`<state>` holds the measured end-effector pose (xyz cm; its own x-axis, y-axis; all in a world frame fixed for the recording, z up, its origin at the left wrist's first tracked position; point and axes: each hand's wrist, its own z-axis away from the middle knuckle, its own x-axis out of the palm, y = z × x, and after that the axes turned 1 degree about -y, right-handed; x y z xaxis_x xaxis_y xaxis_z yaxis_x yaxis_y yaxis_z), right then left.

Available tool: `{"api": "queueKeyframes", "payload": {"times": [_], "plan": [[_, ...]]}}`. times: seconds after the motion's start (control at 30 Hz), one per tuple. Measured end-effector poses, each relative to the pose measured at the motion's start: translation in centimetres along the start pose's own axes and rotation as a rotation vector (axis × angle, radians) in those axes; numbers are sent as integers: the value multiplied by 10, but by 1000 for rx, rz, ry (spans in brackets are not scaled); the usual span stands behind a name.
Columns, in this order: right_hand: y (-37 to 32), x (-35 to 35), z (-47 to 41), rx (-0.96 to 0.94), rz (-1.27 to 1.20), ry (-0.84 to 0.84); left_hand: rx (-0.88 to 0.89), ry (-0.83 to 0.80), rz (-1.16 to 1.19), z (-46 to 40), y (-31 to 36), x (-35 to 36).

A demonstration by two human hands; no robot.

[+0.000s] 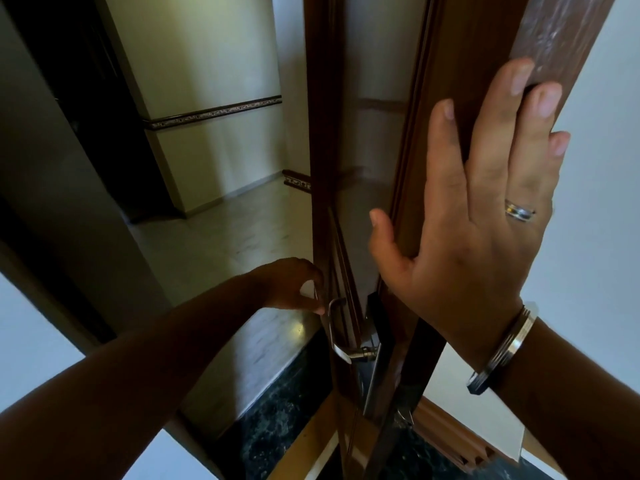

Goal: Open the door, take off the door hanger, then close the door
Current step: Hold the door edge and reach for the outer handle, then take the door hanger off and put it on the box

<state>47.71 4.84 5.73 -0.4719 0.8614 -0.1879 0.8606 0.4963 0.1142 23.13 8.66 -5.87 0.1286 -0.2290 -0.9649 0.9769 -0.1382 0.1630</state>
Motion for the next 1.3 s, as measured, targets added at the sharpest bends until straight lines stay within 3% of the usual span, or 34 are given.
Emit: {"api": "queueKeyframes", "payload": {"times": [0.13,0.43,0.73,0.93,1.0,1.13,1.3], "plan": [[-9,1,0,-4,-10,-6,-105,198,171,25,-17,17],[-50,1,-10,-54,-185,-4,-361,139,67,110,-30,-5],[-112,6,-19,-93,-305,58,-545,472,248,222,-2,-24],[-144,0,-27,-129,-458,-21,-566,639,338,283,40,-33],[-143,-8,-17,-151,-682,-148,-567,703,363,301,53,-35],[-120,-22,29,-366,-1117,-493,-545,796,450,322,72,-31],[-80,-8,79,-190,-1443,-1326,-493,841,506,318,96,-29]]}}
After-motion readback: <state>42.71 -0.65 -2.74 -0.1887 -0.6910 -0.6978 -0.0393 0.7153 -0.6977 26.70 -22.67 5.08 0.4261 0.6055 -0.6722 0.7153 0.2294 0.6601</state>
